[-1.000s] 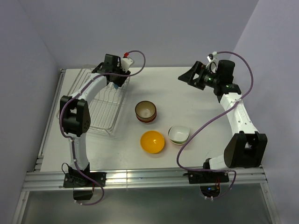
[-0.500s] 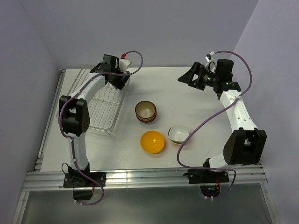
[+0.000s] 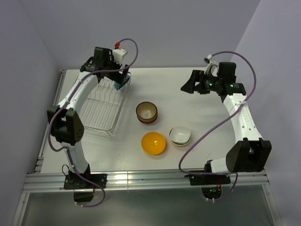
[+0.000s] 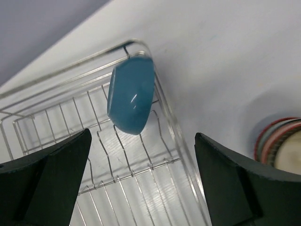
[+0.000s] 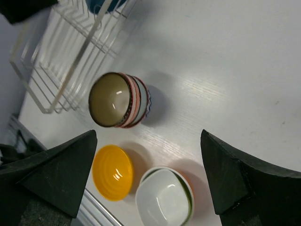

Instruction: Load the bowls into the dish rack

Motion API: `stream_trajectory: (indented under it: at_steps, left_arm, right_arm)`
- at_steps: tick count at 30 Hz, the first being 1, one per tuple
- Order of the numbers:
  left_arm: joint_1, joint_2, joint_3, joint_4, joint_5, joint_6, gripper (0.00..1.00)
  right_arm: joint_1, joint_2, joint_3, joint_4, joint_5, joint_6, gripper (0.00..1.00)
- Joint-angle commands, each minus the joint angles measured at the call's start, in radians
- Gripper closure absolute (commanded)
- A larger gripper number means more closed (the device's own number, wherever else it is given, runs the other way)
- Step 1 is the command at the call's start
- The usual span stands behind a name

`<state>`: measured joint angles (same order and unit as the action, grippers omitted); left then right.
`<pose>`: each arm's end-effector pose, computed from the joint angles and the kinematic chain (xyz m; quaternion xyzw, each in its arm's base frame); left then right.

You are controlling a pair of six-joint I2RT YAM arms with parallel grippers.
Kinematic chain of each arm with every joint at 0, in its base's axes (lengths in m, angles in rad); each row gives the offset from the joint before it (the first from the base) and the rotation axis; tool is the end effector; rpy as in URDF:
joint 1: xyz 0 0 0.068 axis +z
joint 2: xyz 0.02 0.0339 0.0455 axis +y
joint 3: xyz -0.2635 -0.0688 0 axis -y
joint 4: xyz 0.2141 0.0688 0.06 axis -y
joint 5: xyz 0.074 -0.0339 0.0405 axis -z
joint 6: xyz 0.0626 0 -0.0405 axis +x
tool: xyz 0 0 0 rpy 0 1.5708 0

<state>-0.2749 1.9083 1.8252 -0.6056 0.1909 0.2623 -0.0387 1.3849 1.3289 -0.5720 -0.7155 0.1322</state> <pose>0.4108 -0.1282 0.3181 0.2781 0.8571 -0.0889 0.4244 0.2879 0.0299 0.3491 -0.0872 0.8451 0.3315 0.4103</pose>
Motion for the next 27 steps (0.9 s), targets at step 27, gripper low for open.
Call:
stream_trajectory:
  at_steps: [27]
  left_arm:
    - [0.092, -0.635, -0.489, 0.115, 0.315, -0.301, 0.03]
  right_arm:
    - [0.735, 0.112, -0.33, 0.084, 0.387, -0.384, 0.4]
